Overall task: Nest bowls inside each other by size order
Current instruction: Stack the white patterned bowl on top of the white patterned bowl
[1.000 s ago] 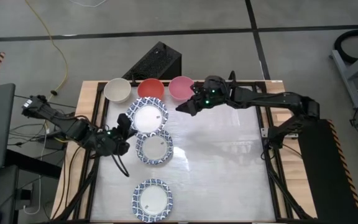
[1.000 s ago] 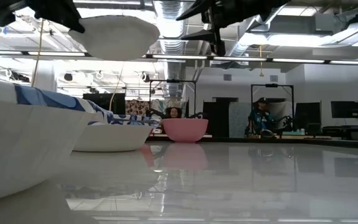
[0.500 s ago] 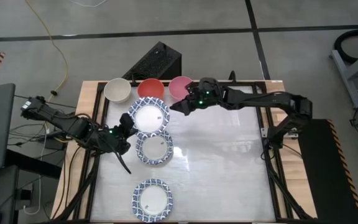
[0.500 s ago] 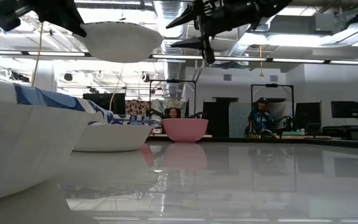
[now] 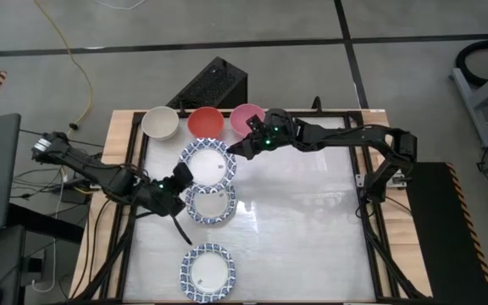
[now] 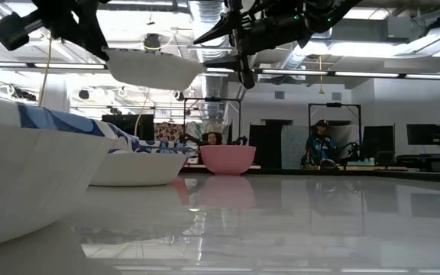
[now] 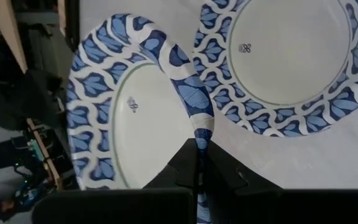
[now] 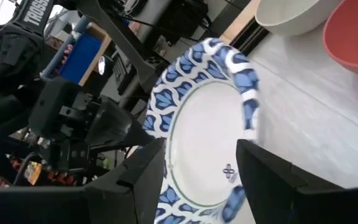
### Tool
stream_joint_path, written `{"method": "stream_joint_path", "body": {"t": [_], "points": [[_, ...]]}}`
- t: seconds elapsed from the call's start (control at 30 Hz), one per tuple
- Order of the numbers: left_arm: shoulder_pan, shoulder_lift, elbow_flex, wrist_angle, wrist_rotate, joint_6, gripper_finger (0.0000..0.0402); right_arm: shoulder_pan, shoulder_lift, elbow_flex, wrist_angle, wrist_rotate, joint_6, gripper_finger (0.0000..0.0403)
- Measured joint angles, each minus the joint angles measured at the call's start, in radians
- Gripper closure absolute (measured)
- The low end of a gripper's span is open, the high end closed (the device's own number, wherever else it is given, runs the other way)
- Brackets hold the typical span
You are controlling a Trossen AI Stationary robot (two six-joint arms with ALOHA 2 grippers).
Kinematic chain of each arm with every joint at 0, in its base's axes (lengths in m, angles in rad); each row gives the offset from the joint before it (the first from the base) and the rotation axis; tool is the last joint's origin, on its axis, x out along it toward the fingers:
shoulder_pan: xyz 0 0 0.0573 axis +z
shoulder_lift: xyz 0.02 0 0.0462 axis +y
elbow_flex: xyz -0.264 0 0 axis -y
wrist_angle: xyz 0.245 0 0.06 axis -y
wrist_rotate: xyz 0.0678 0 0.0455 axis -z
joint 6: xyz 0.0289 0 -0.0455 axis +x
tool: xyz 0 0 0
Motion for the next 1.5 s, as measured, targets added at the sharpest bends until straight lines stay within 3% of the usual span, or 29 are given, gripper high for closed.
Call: {"method": "stream_joint_path", "body": {"t": [0.4, 1.2, 1.5], "points": [[0.0, 0.02, 0.0, 0.137, -0.038, 0.112, 0.0401, -0.002, 0.0, 0.0, -0.13, 0.024, -0.094, 0.0182], [0.0, 0.02, 0.0, 0.138, -0.042, 0.112, 0.0401, -0.041, -0.01, 0.0, -0.116, 0.029, -0.101, 0.0182], [0.0, 0.02, 0.0, 0.139, -0.024, 0.111, 0.0401, -0.004, -0.003, 0.0, -0.116, 0.028, -0.101, 0.0182]]}}
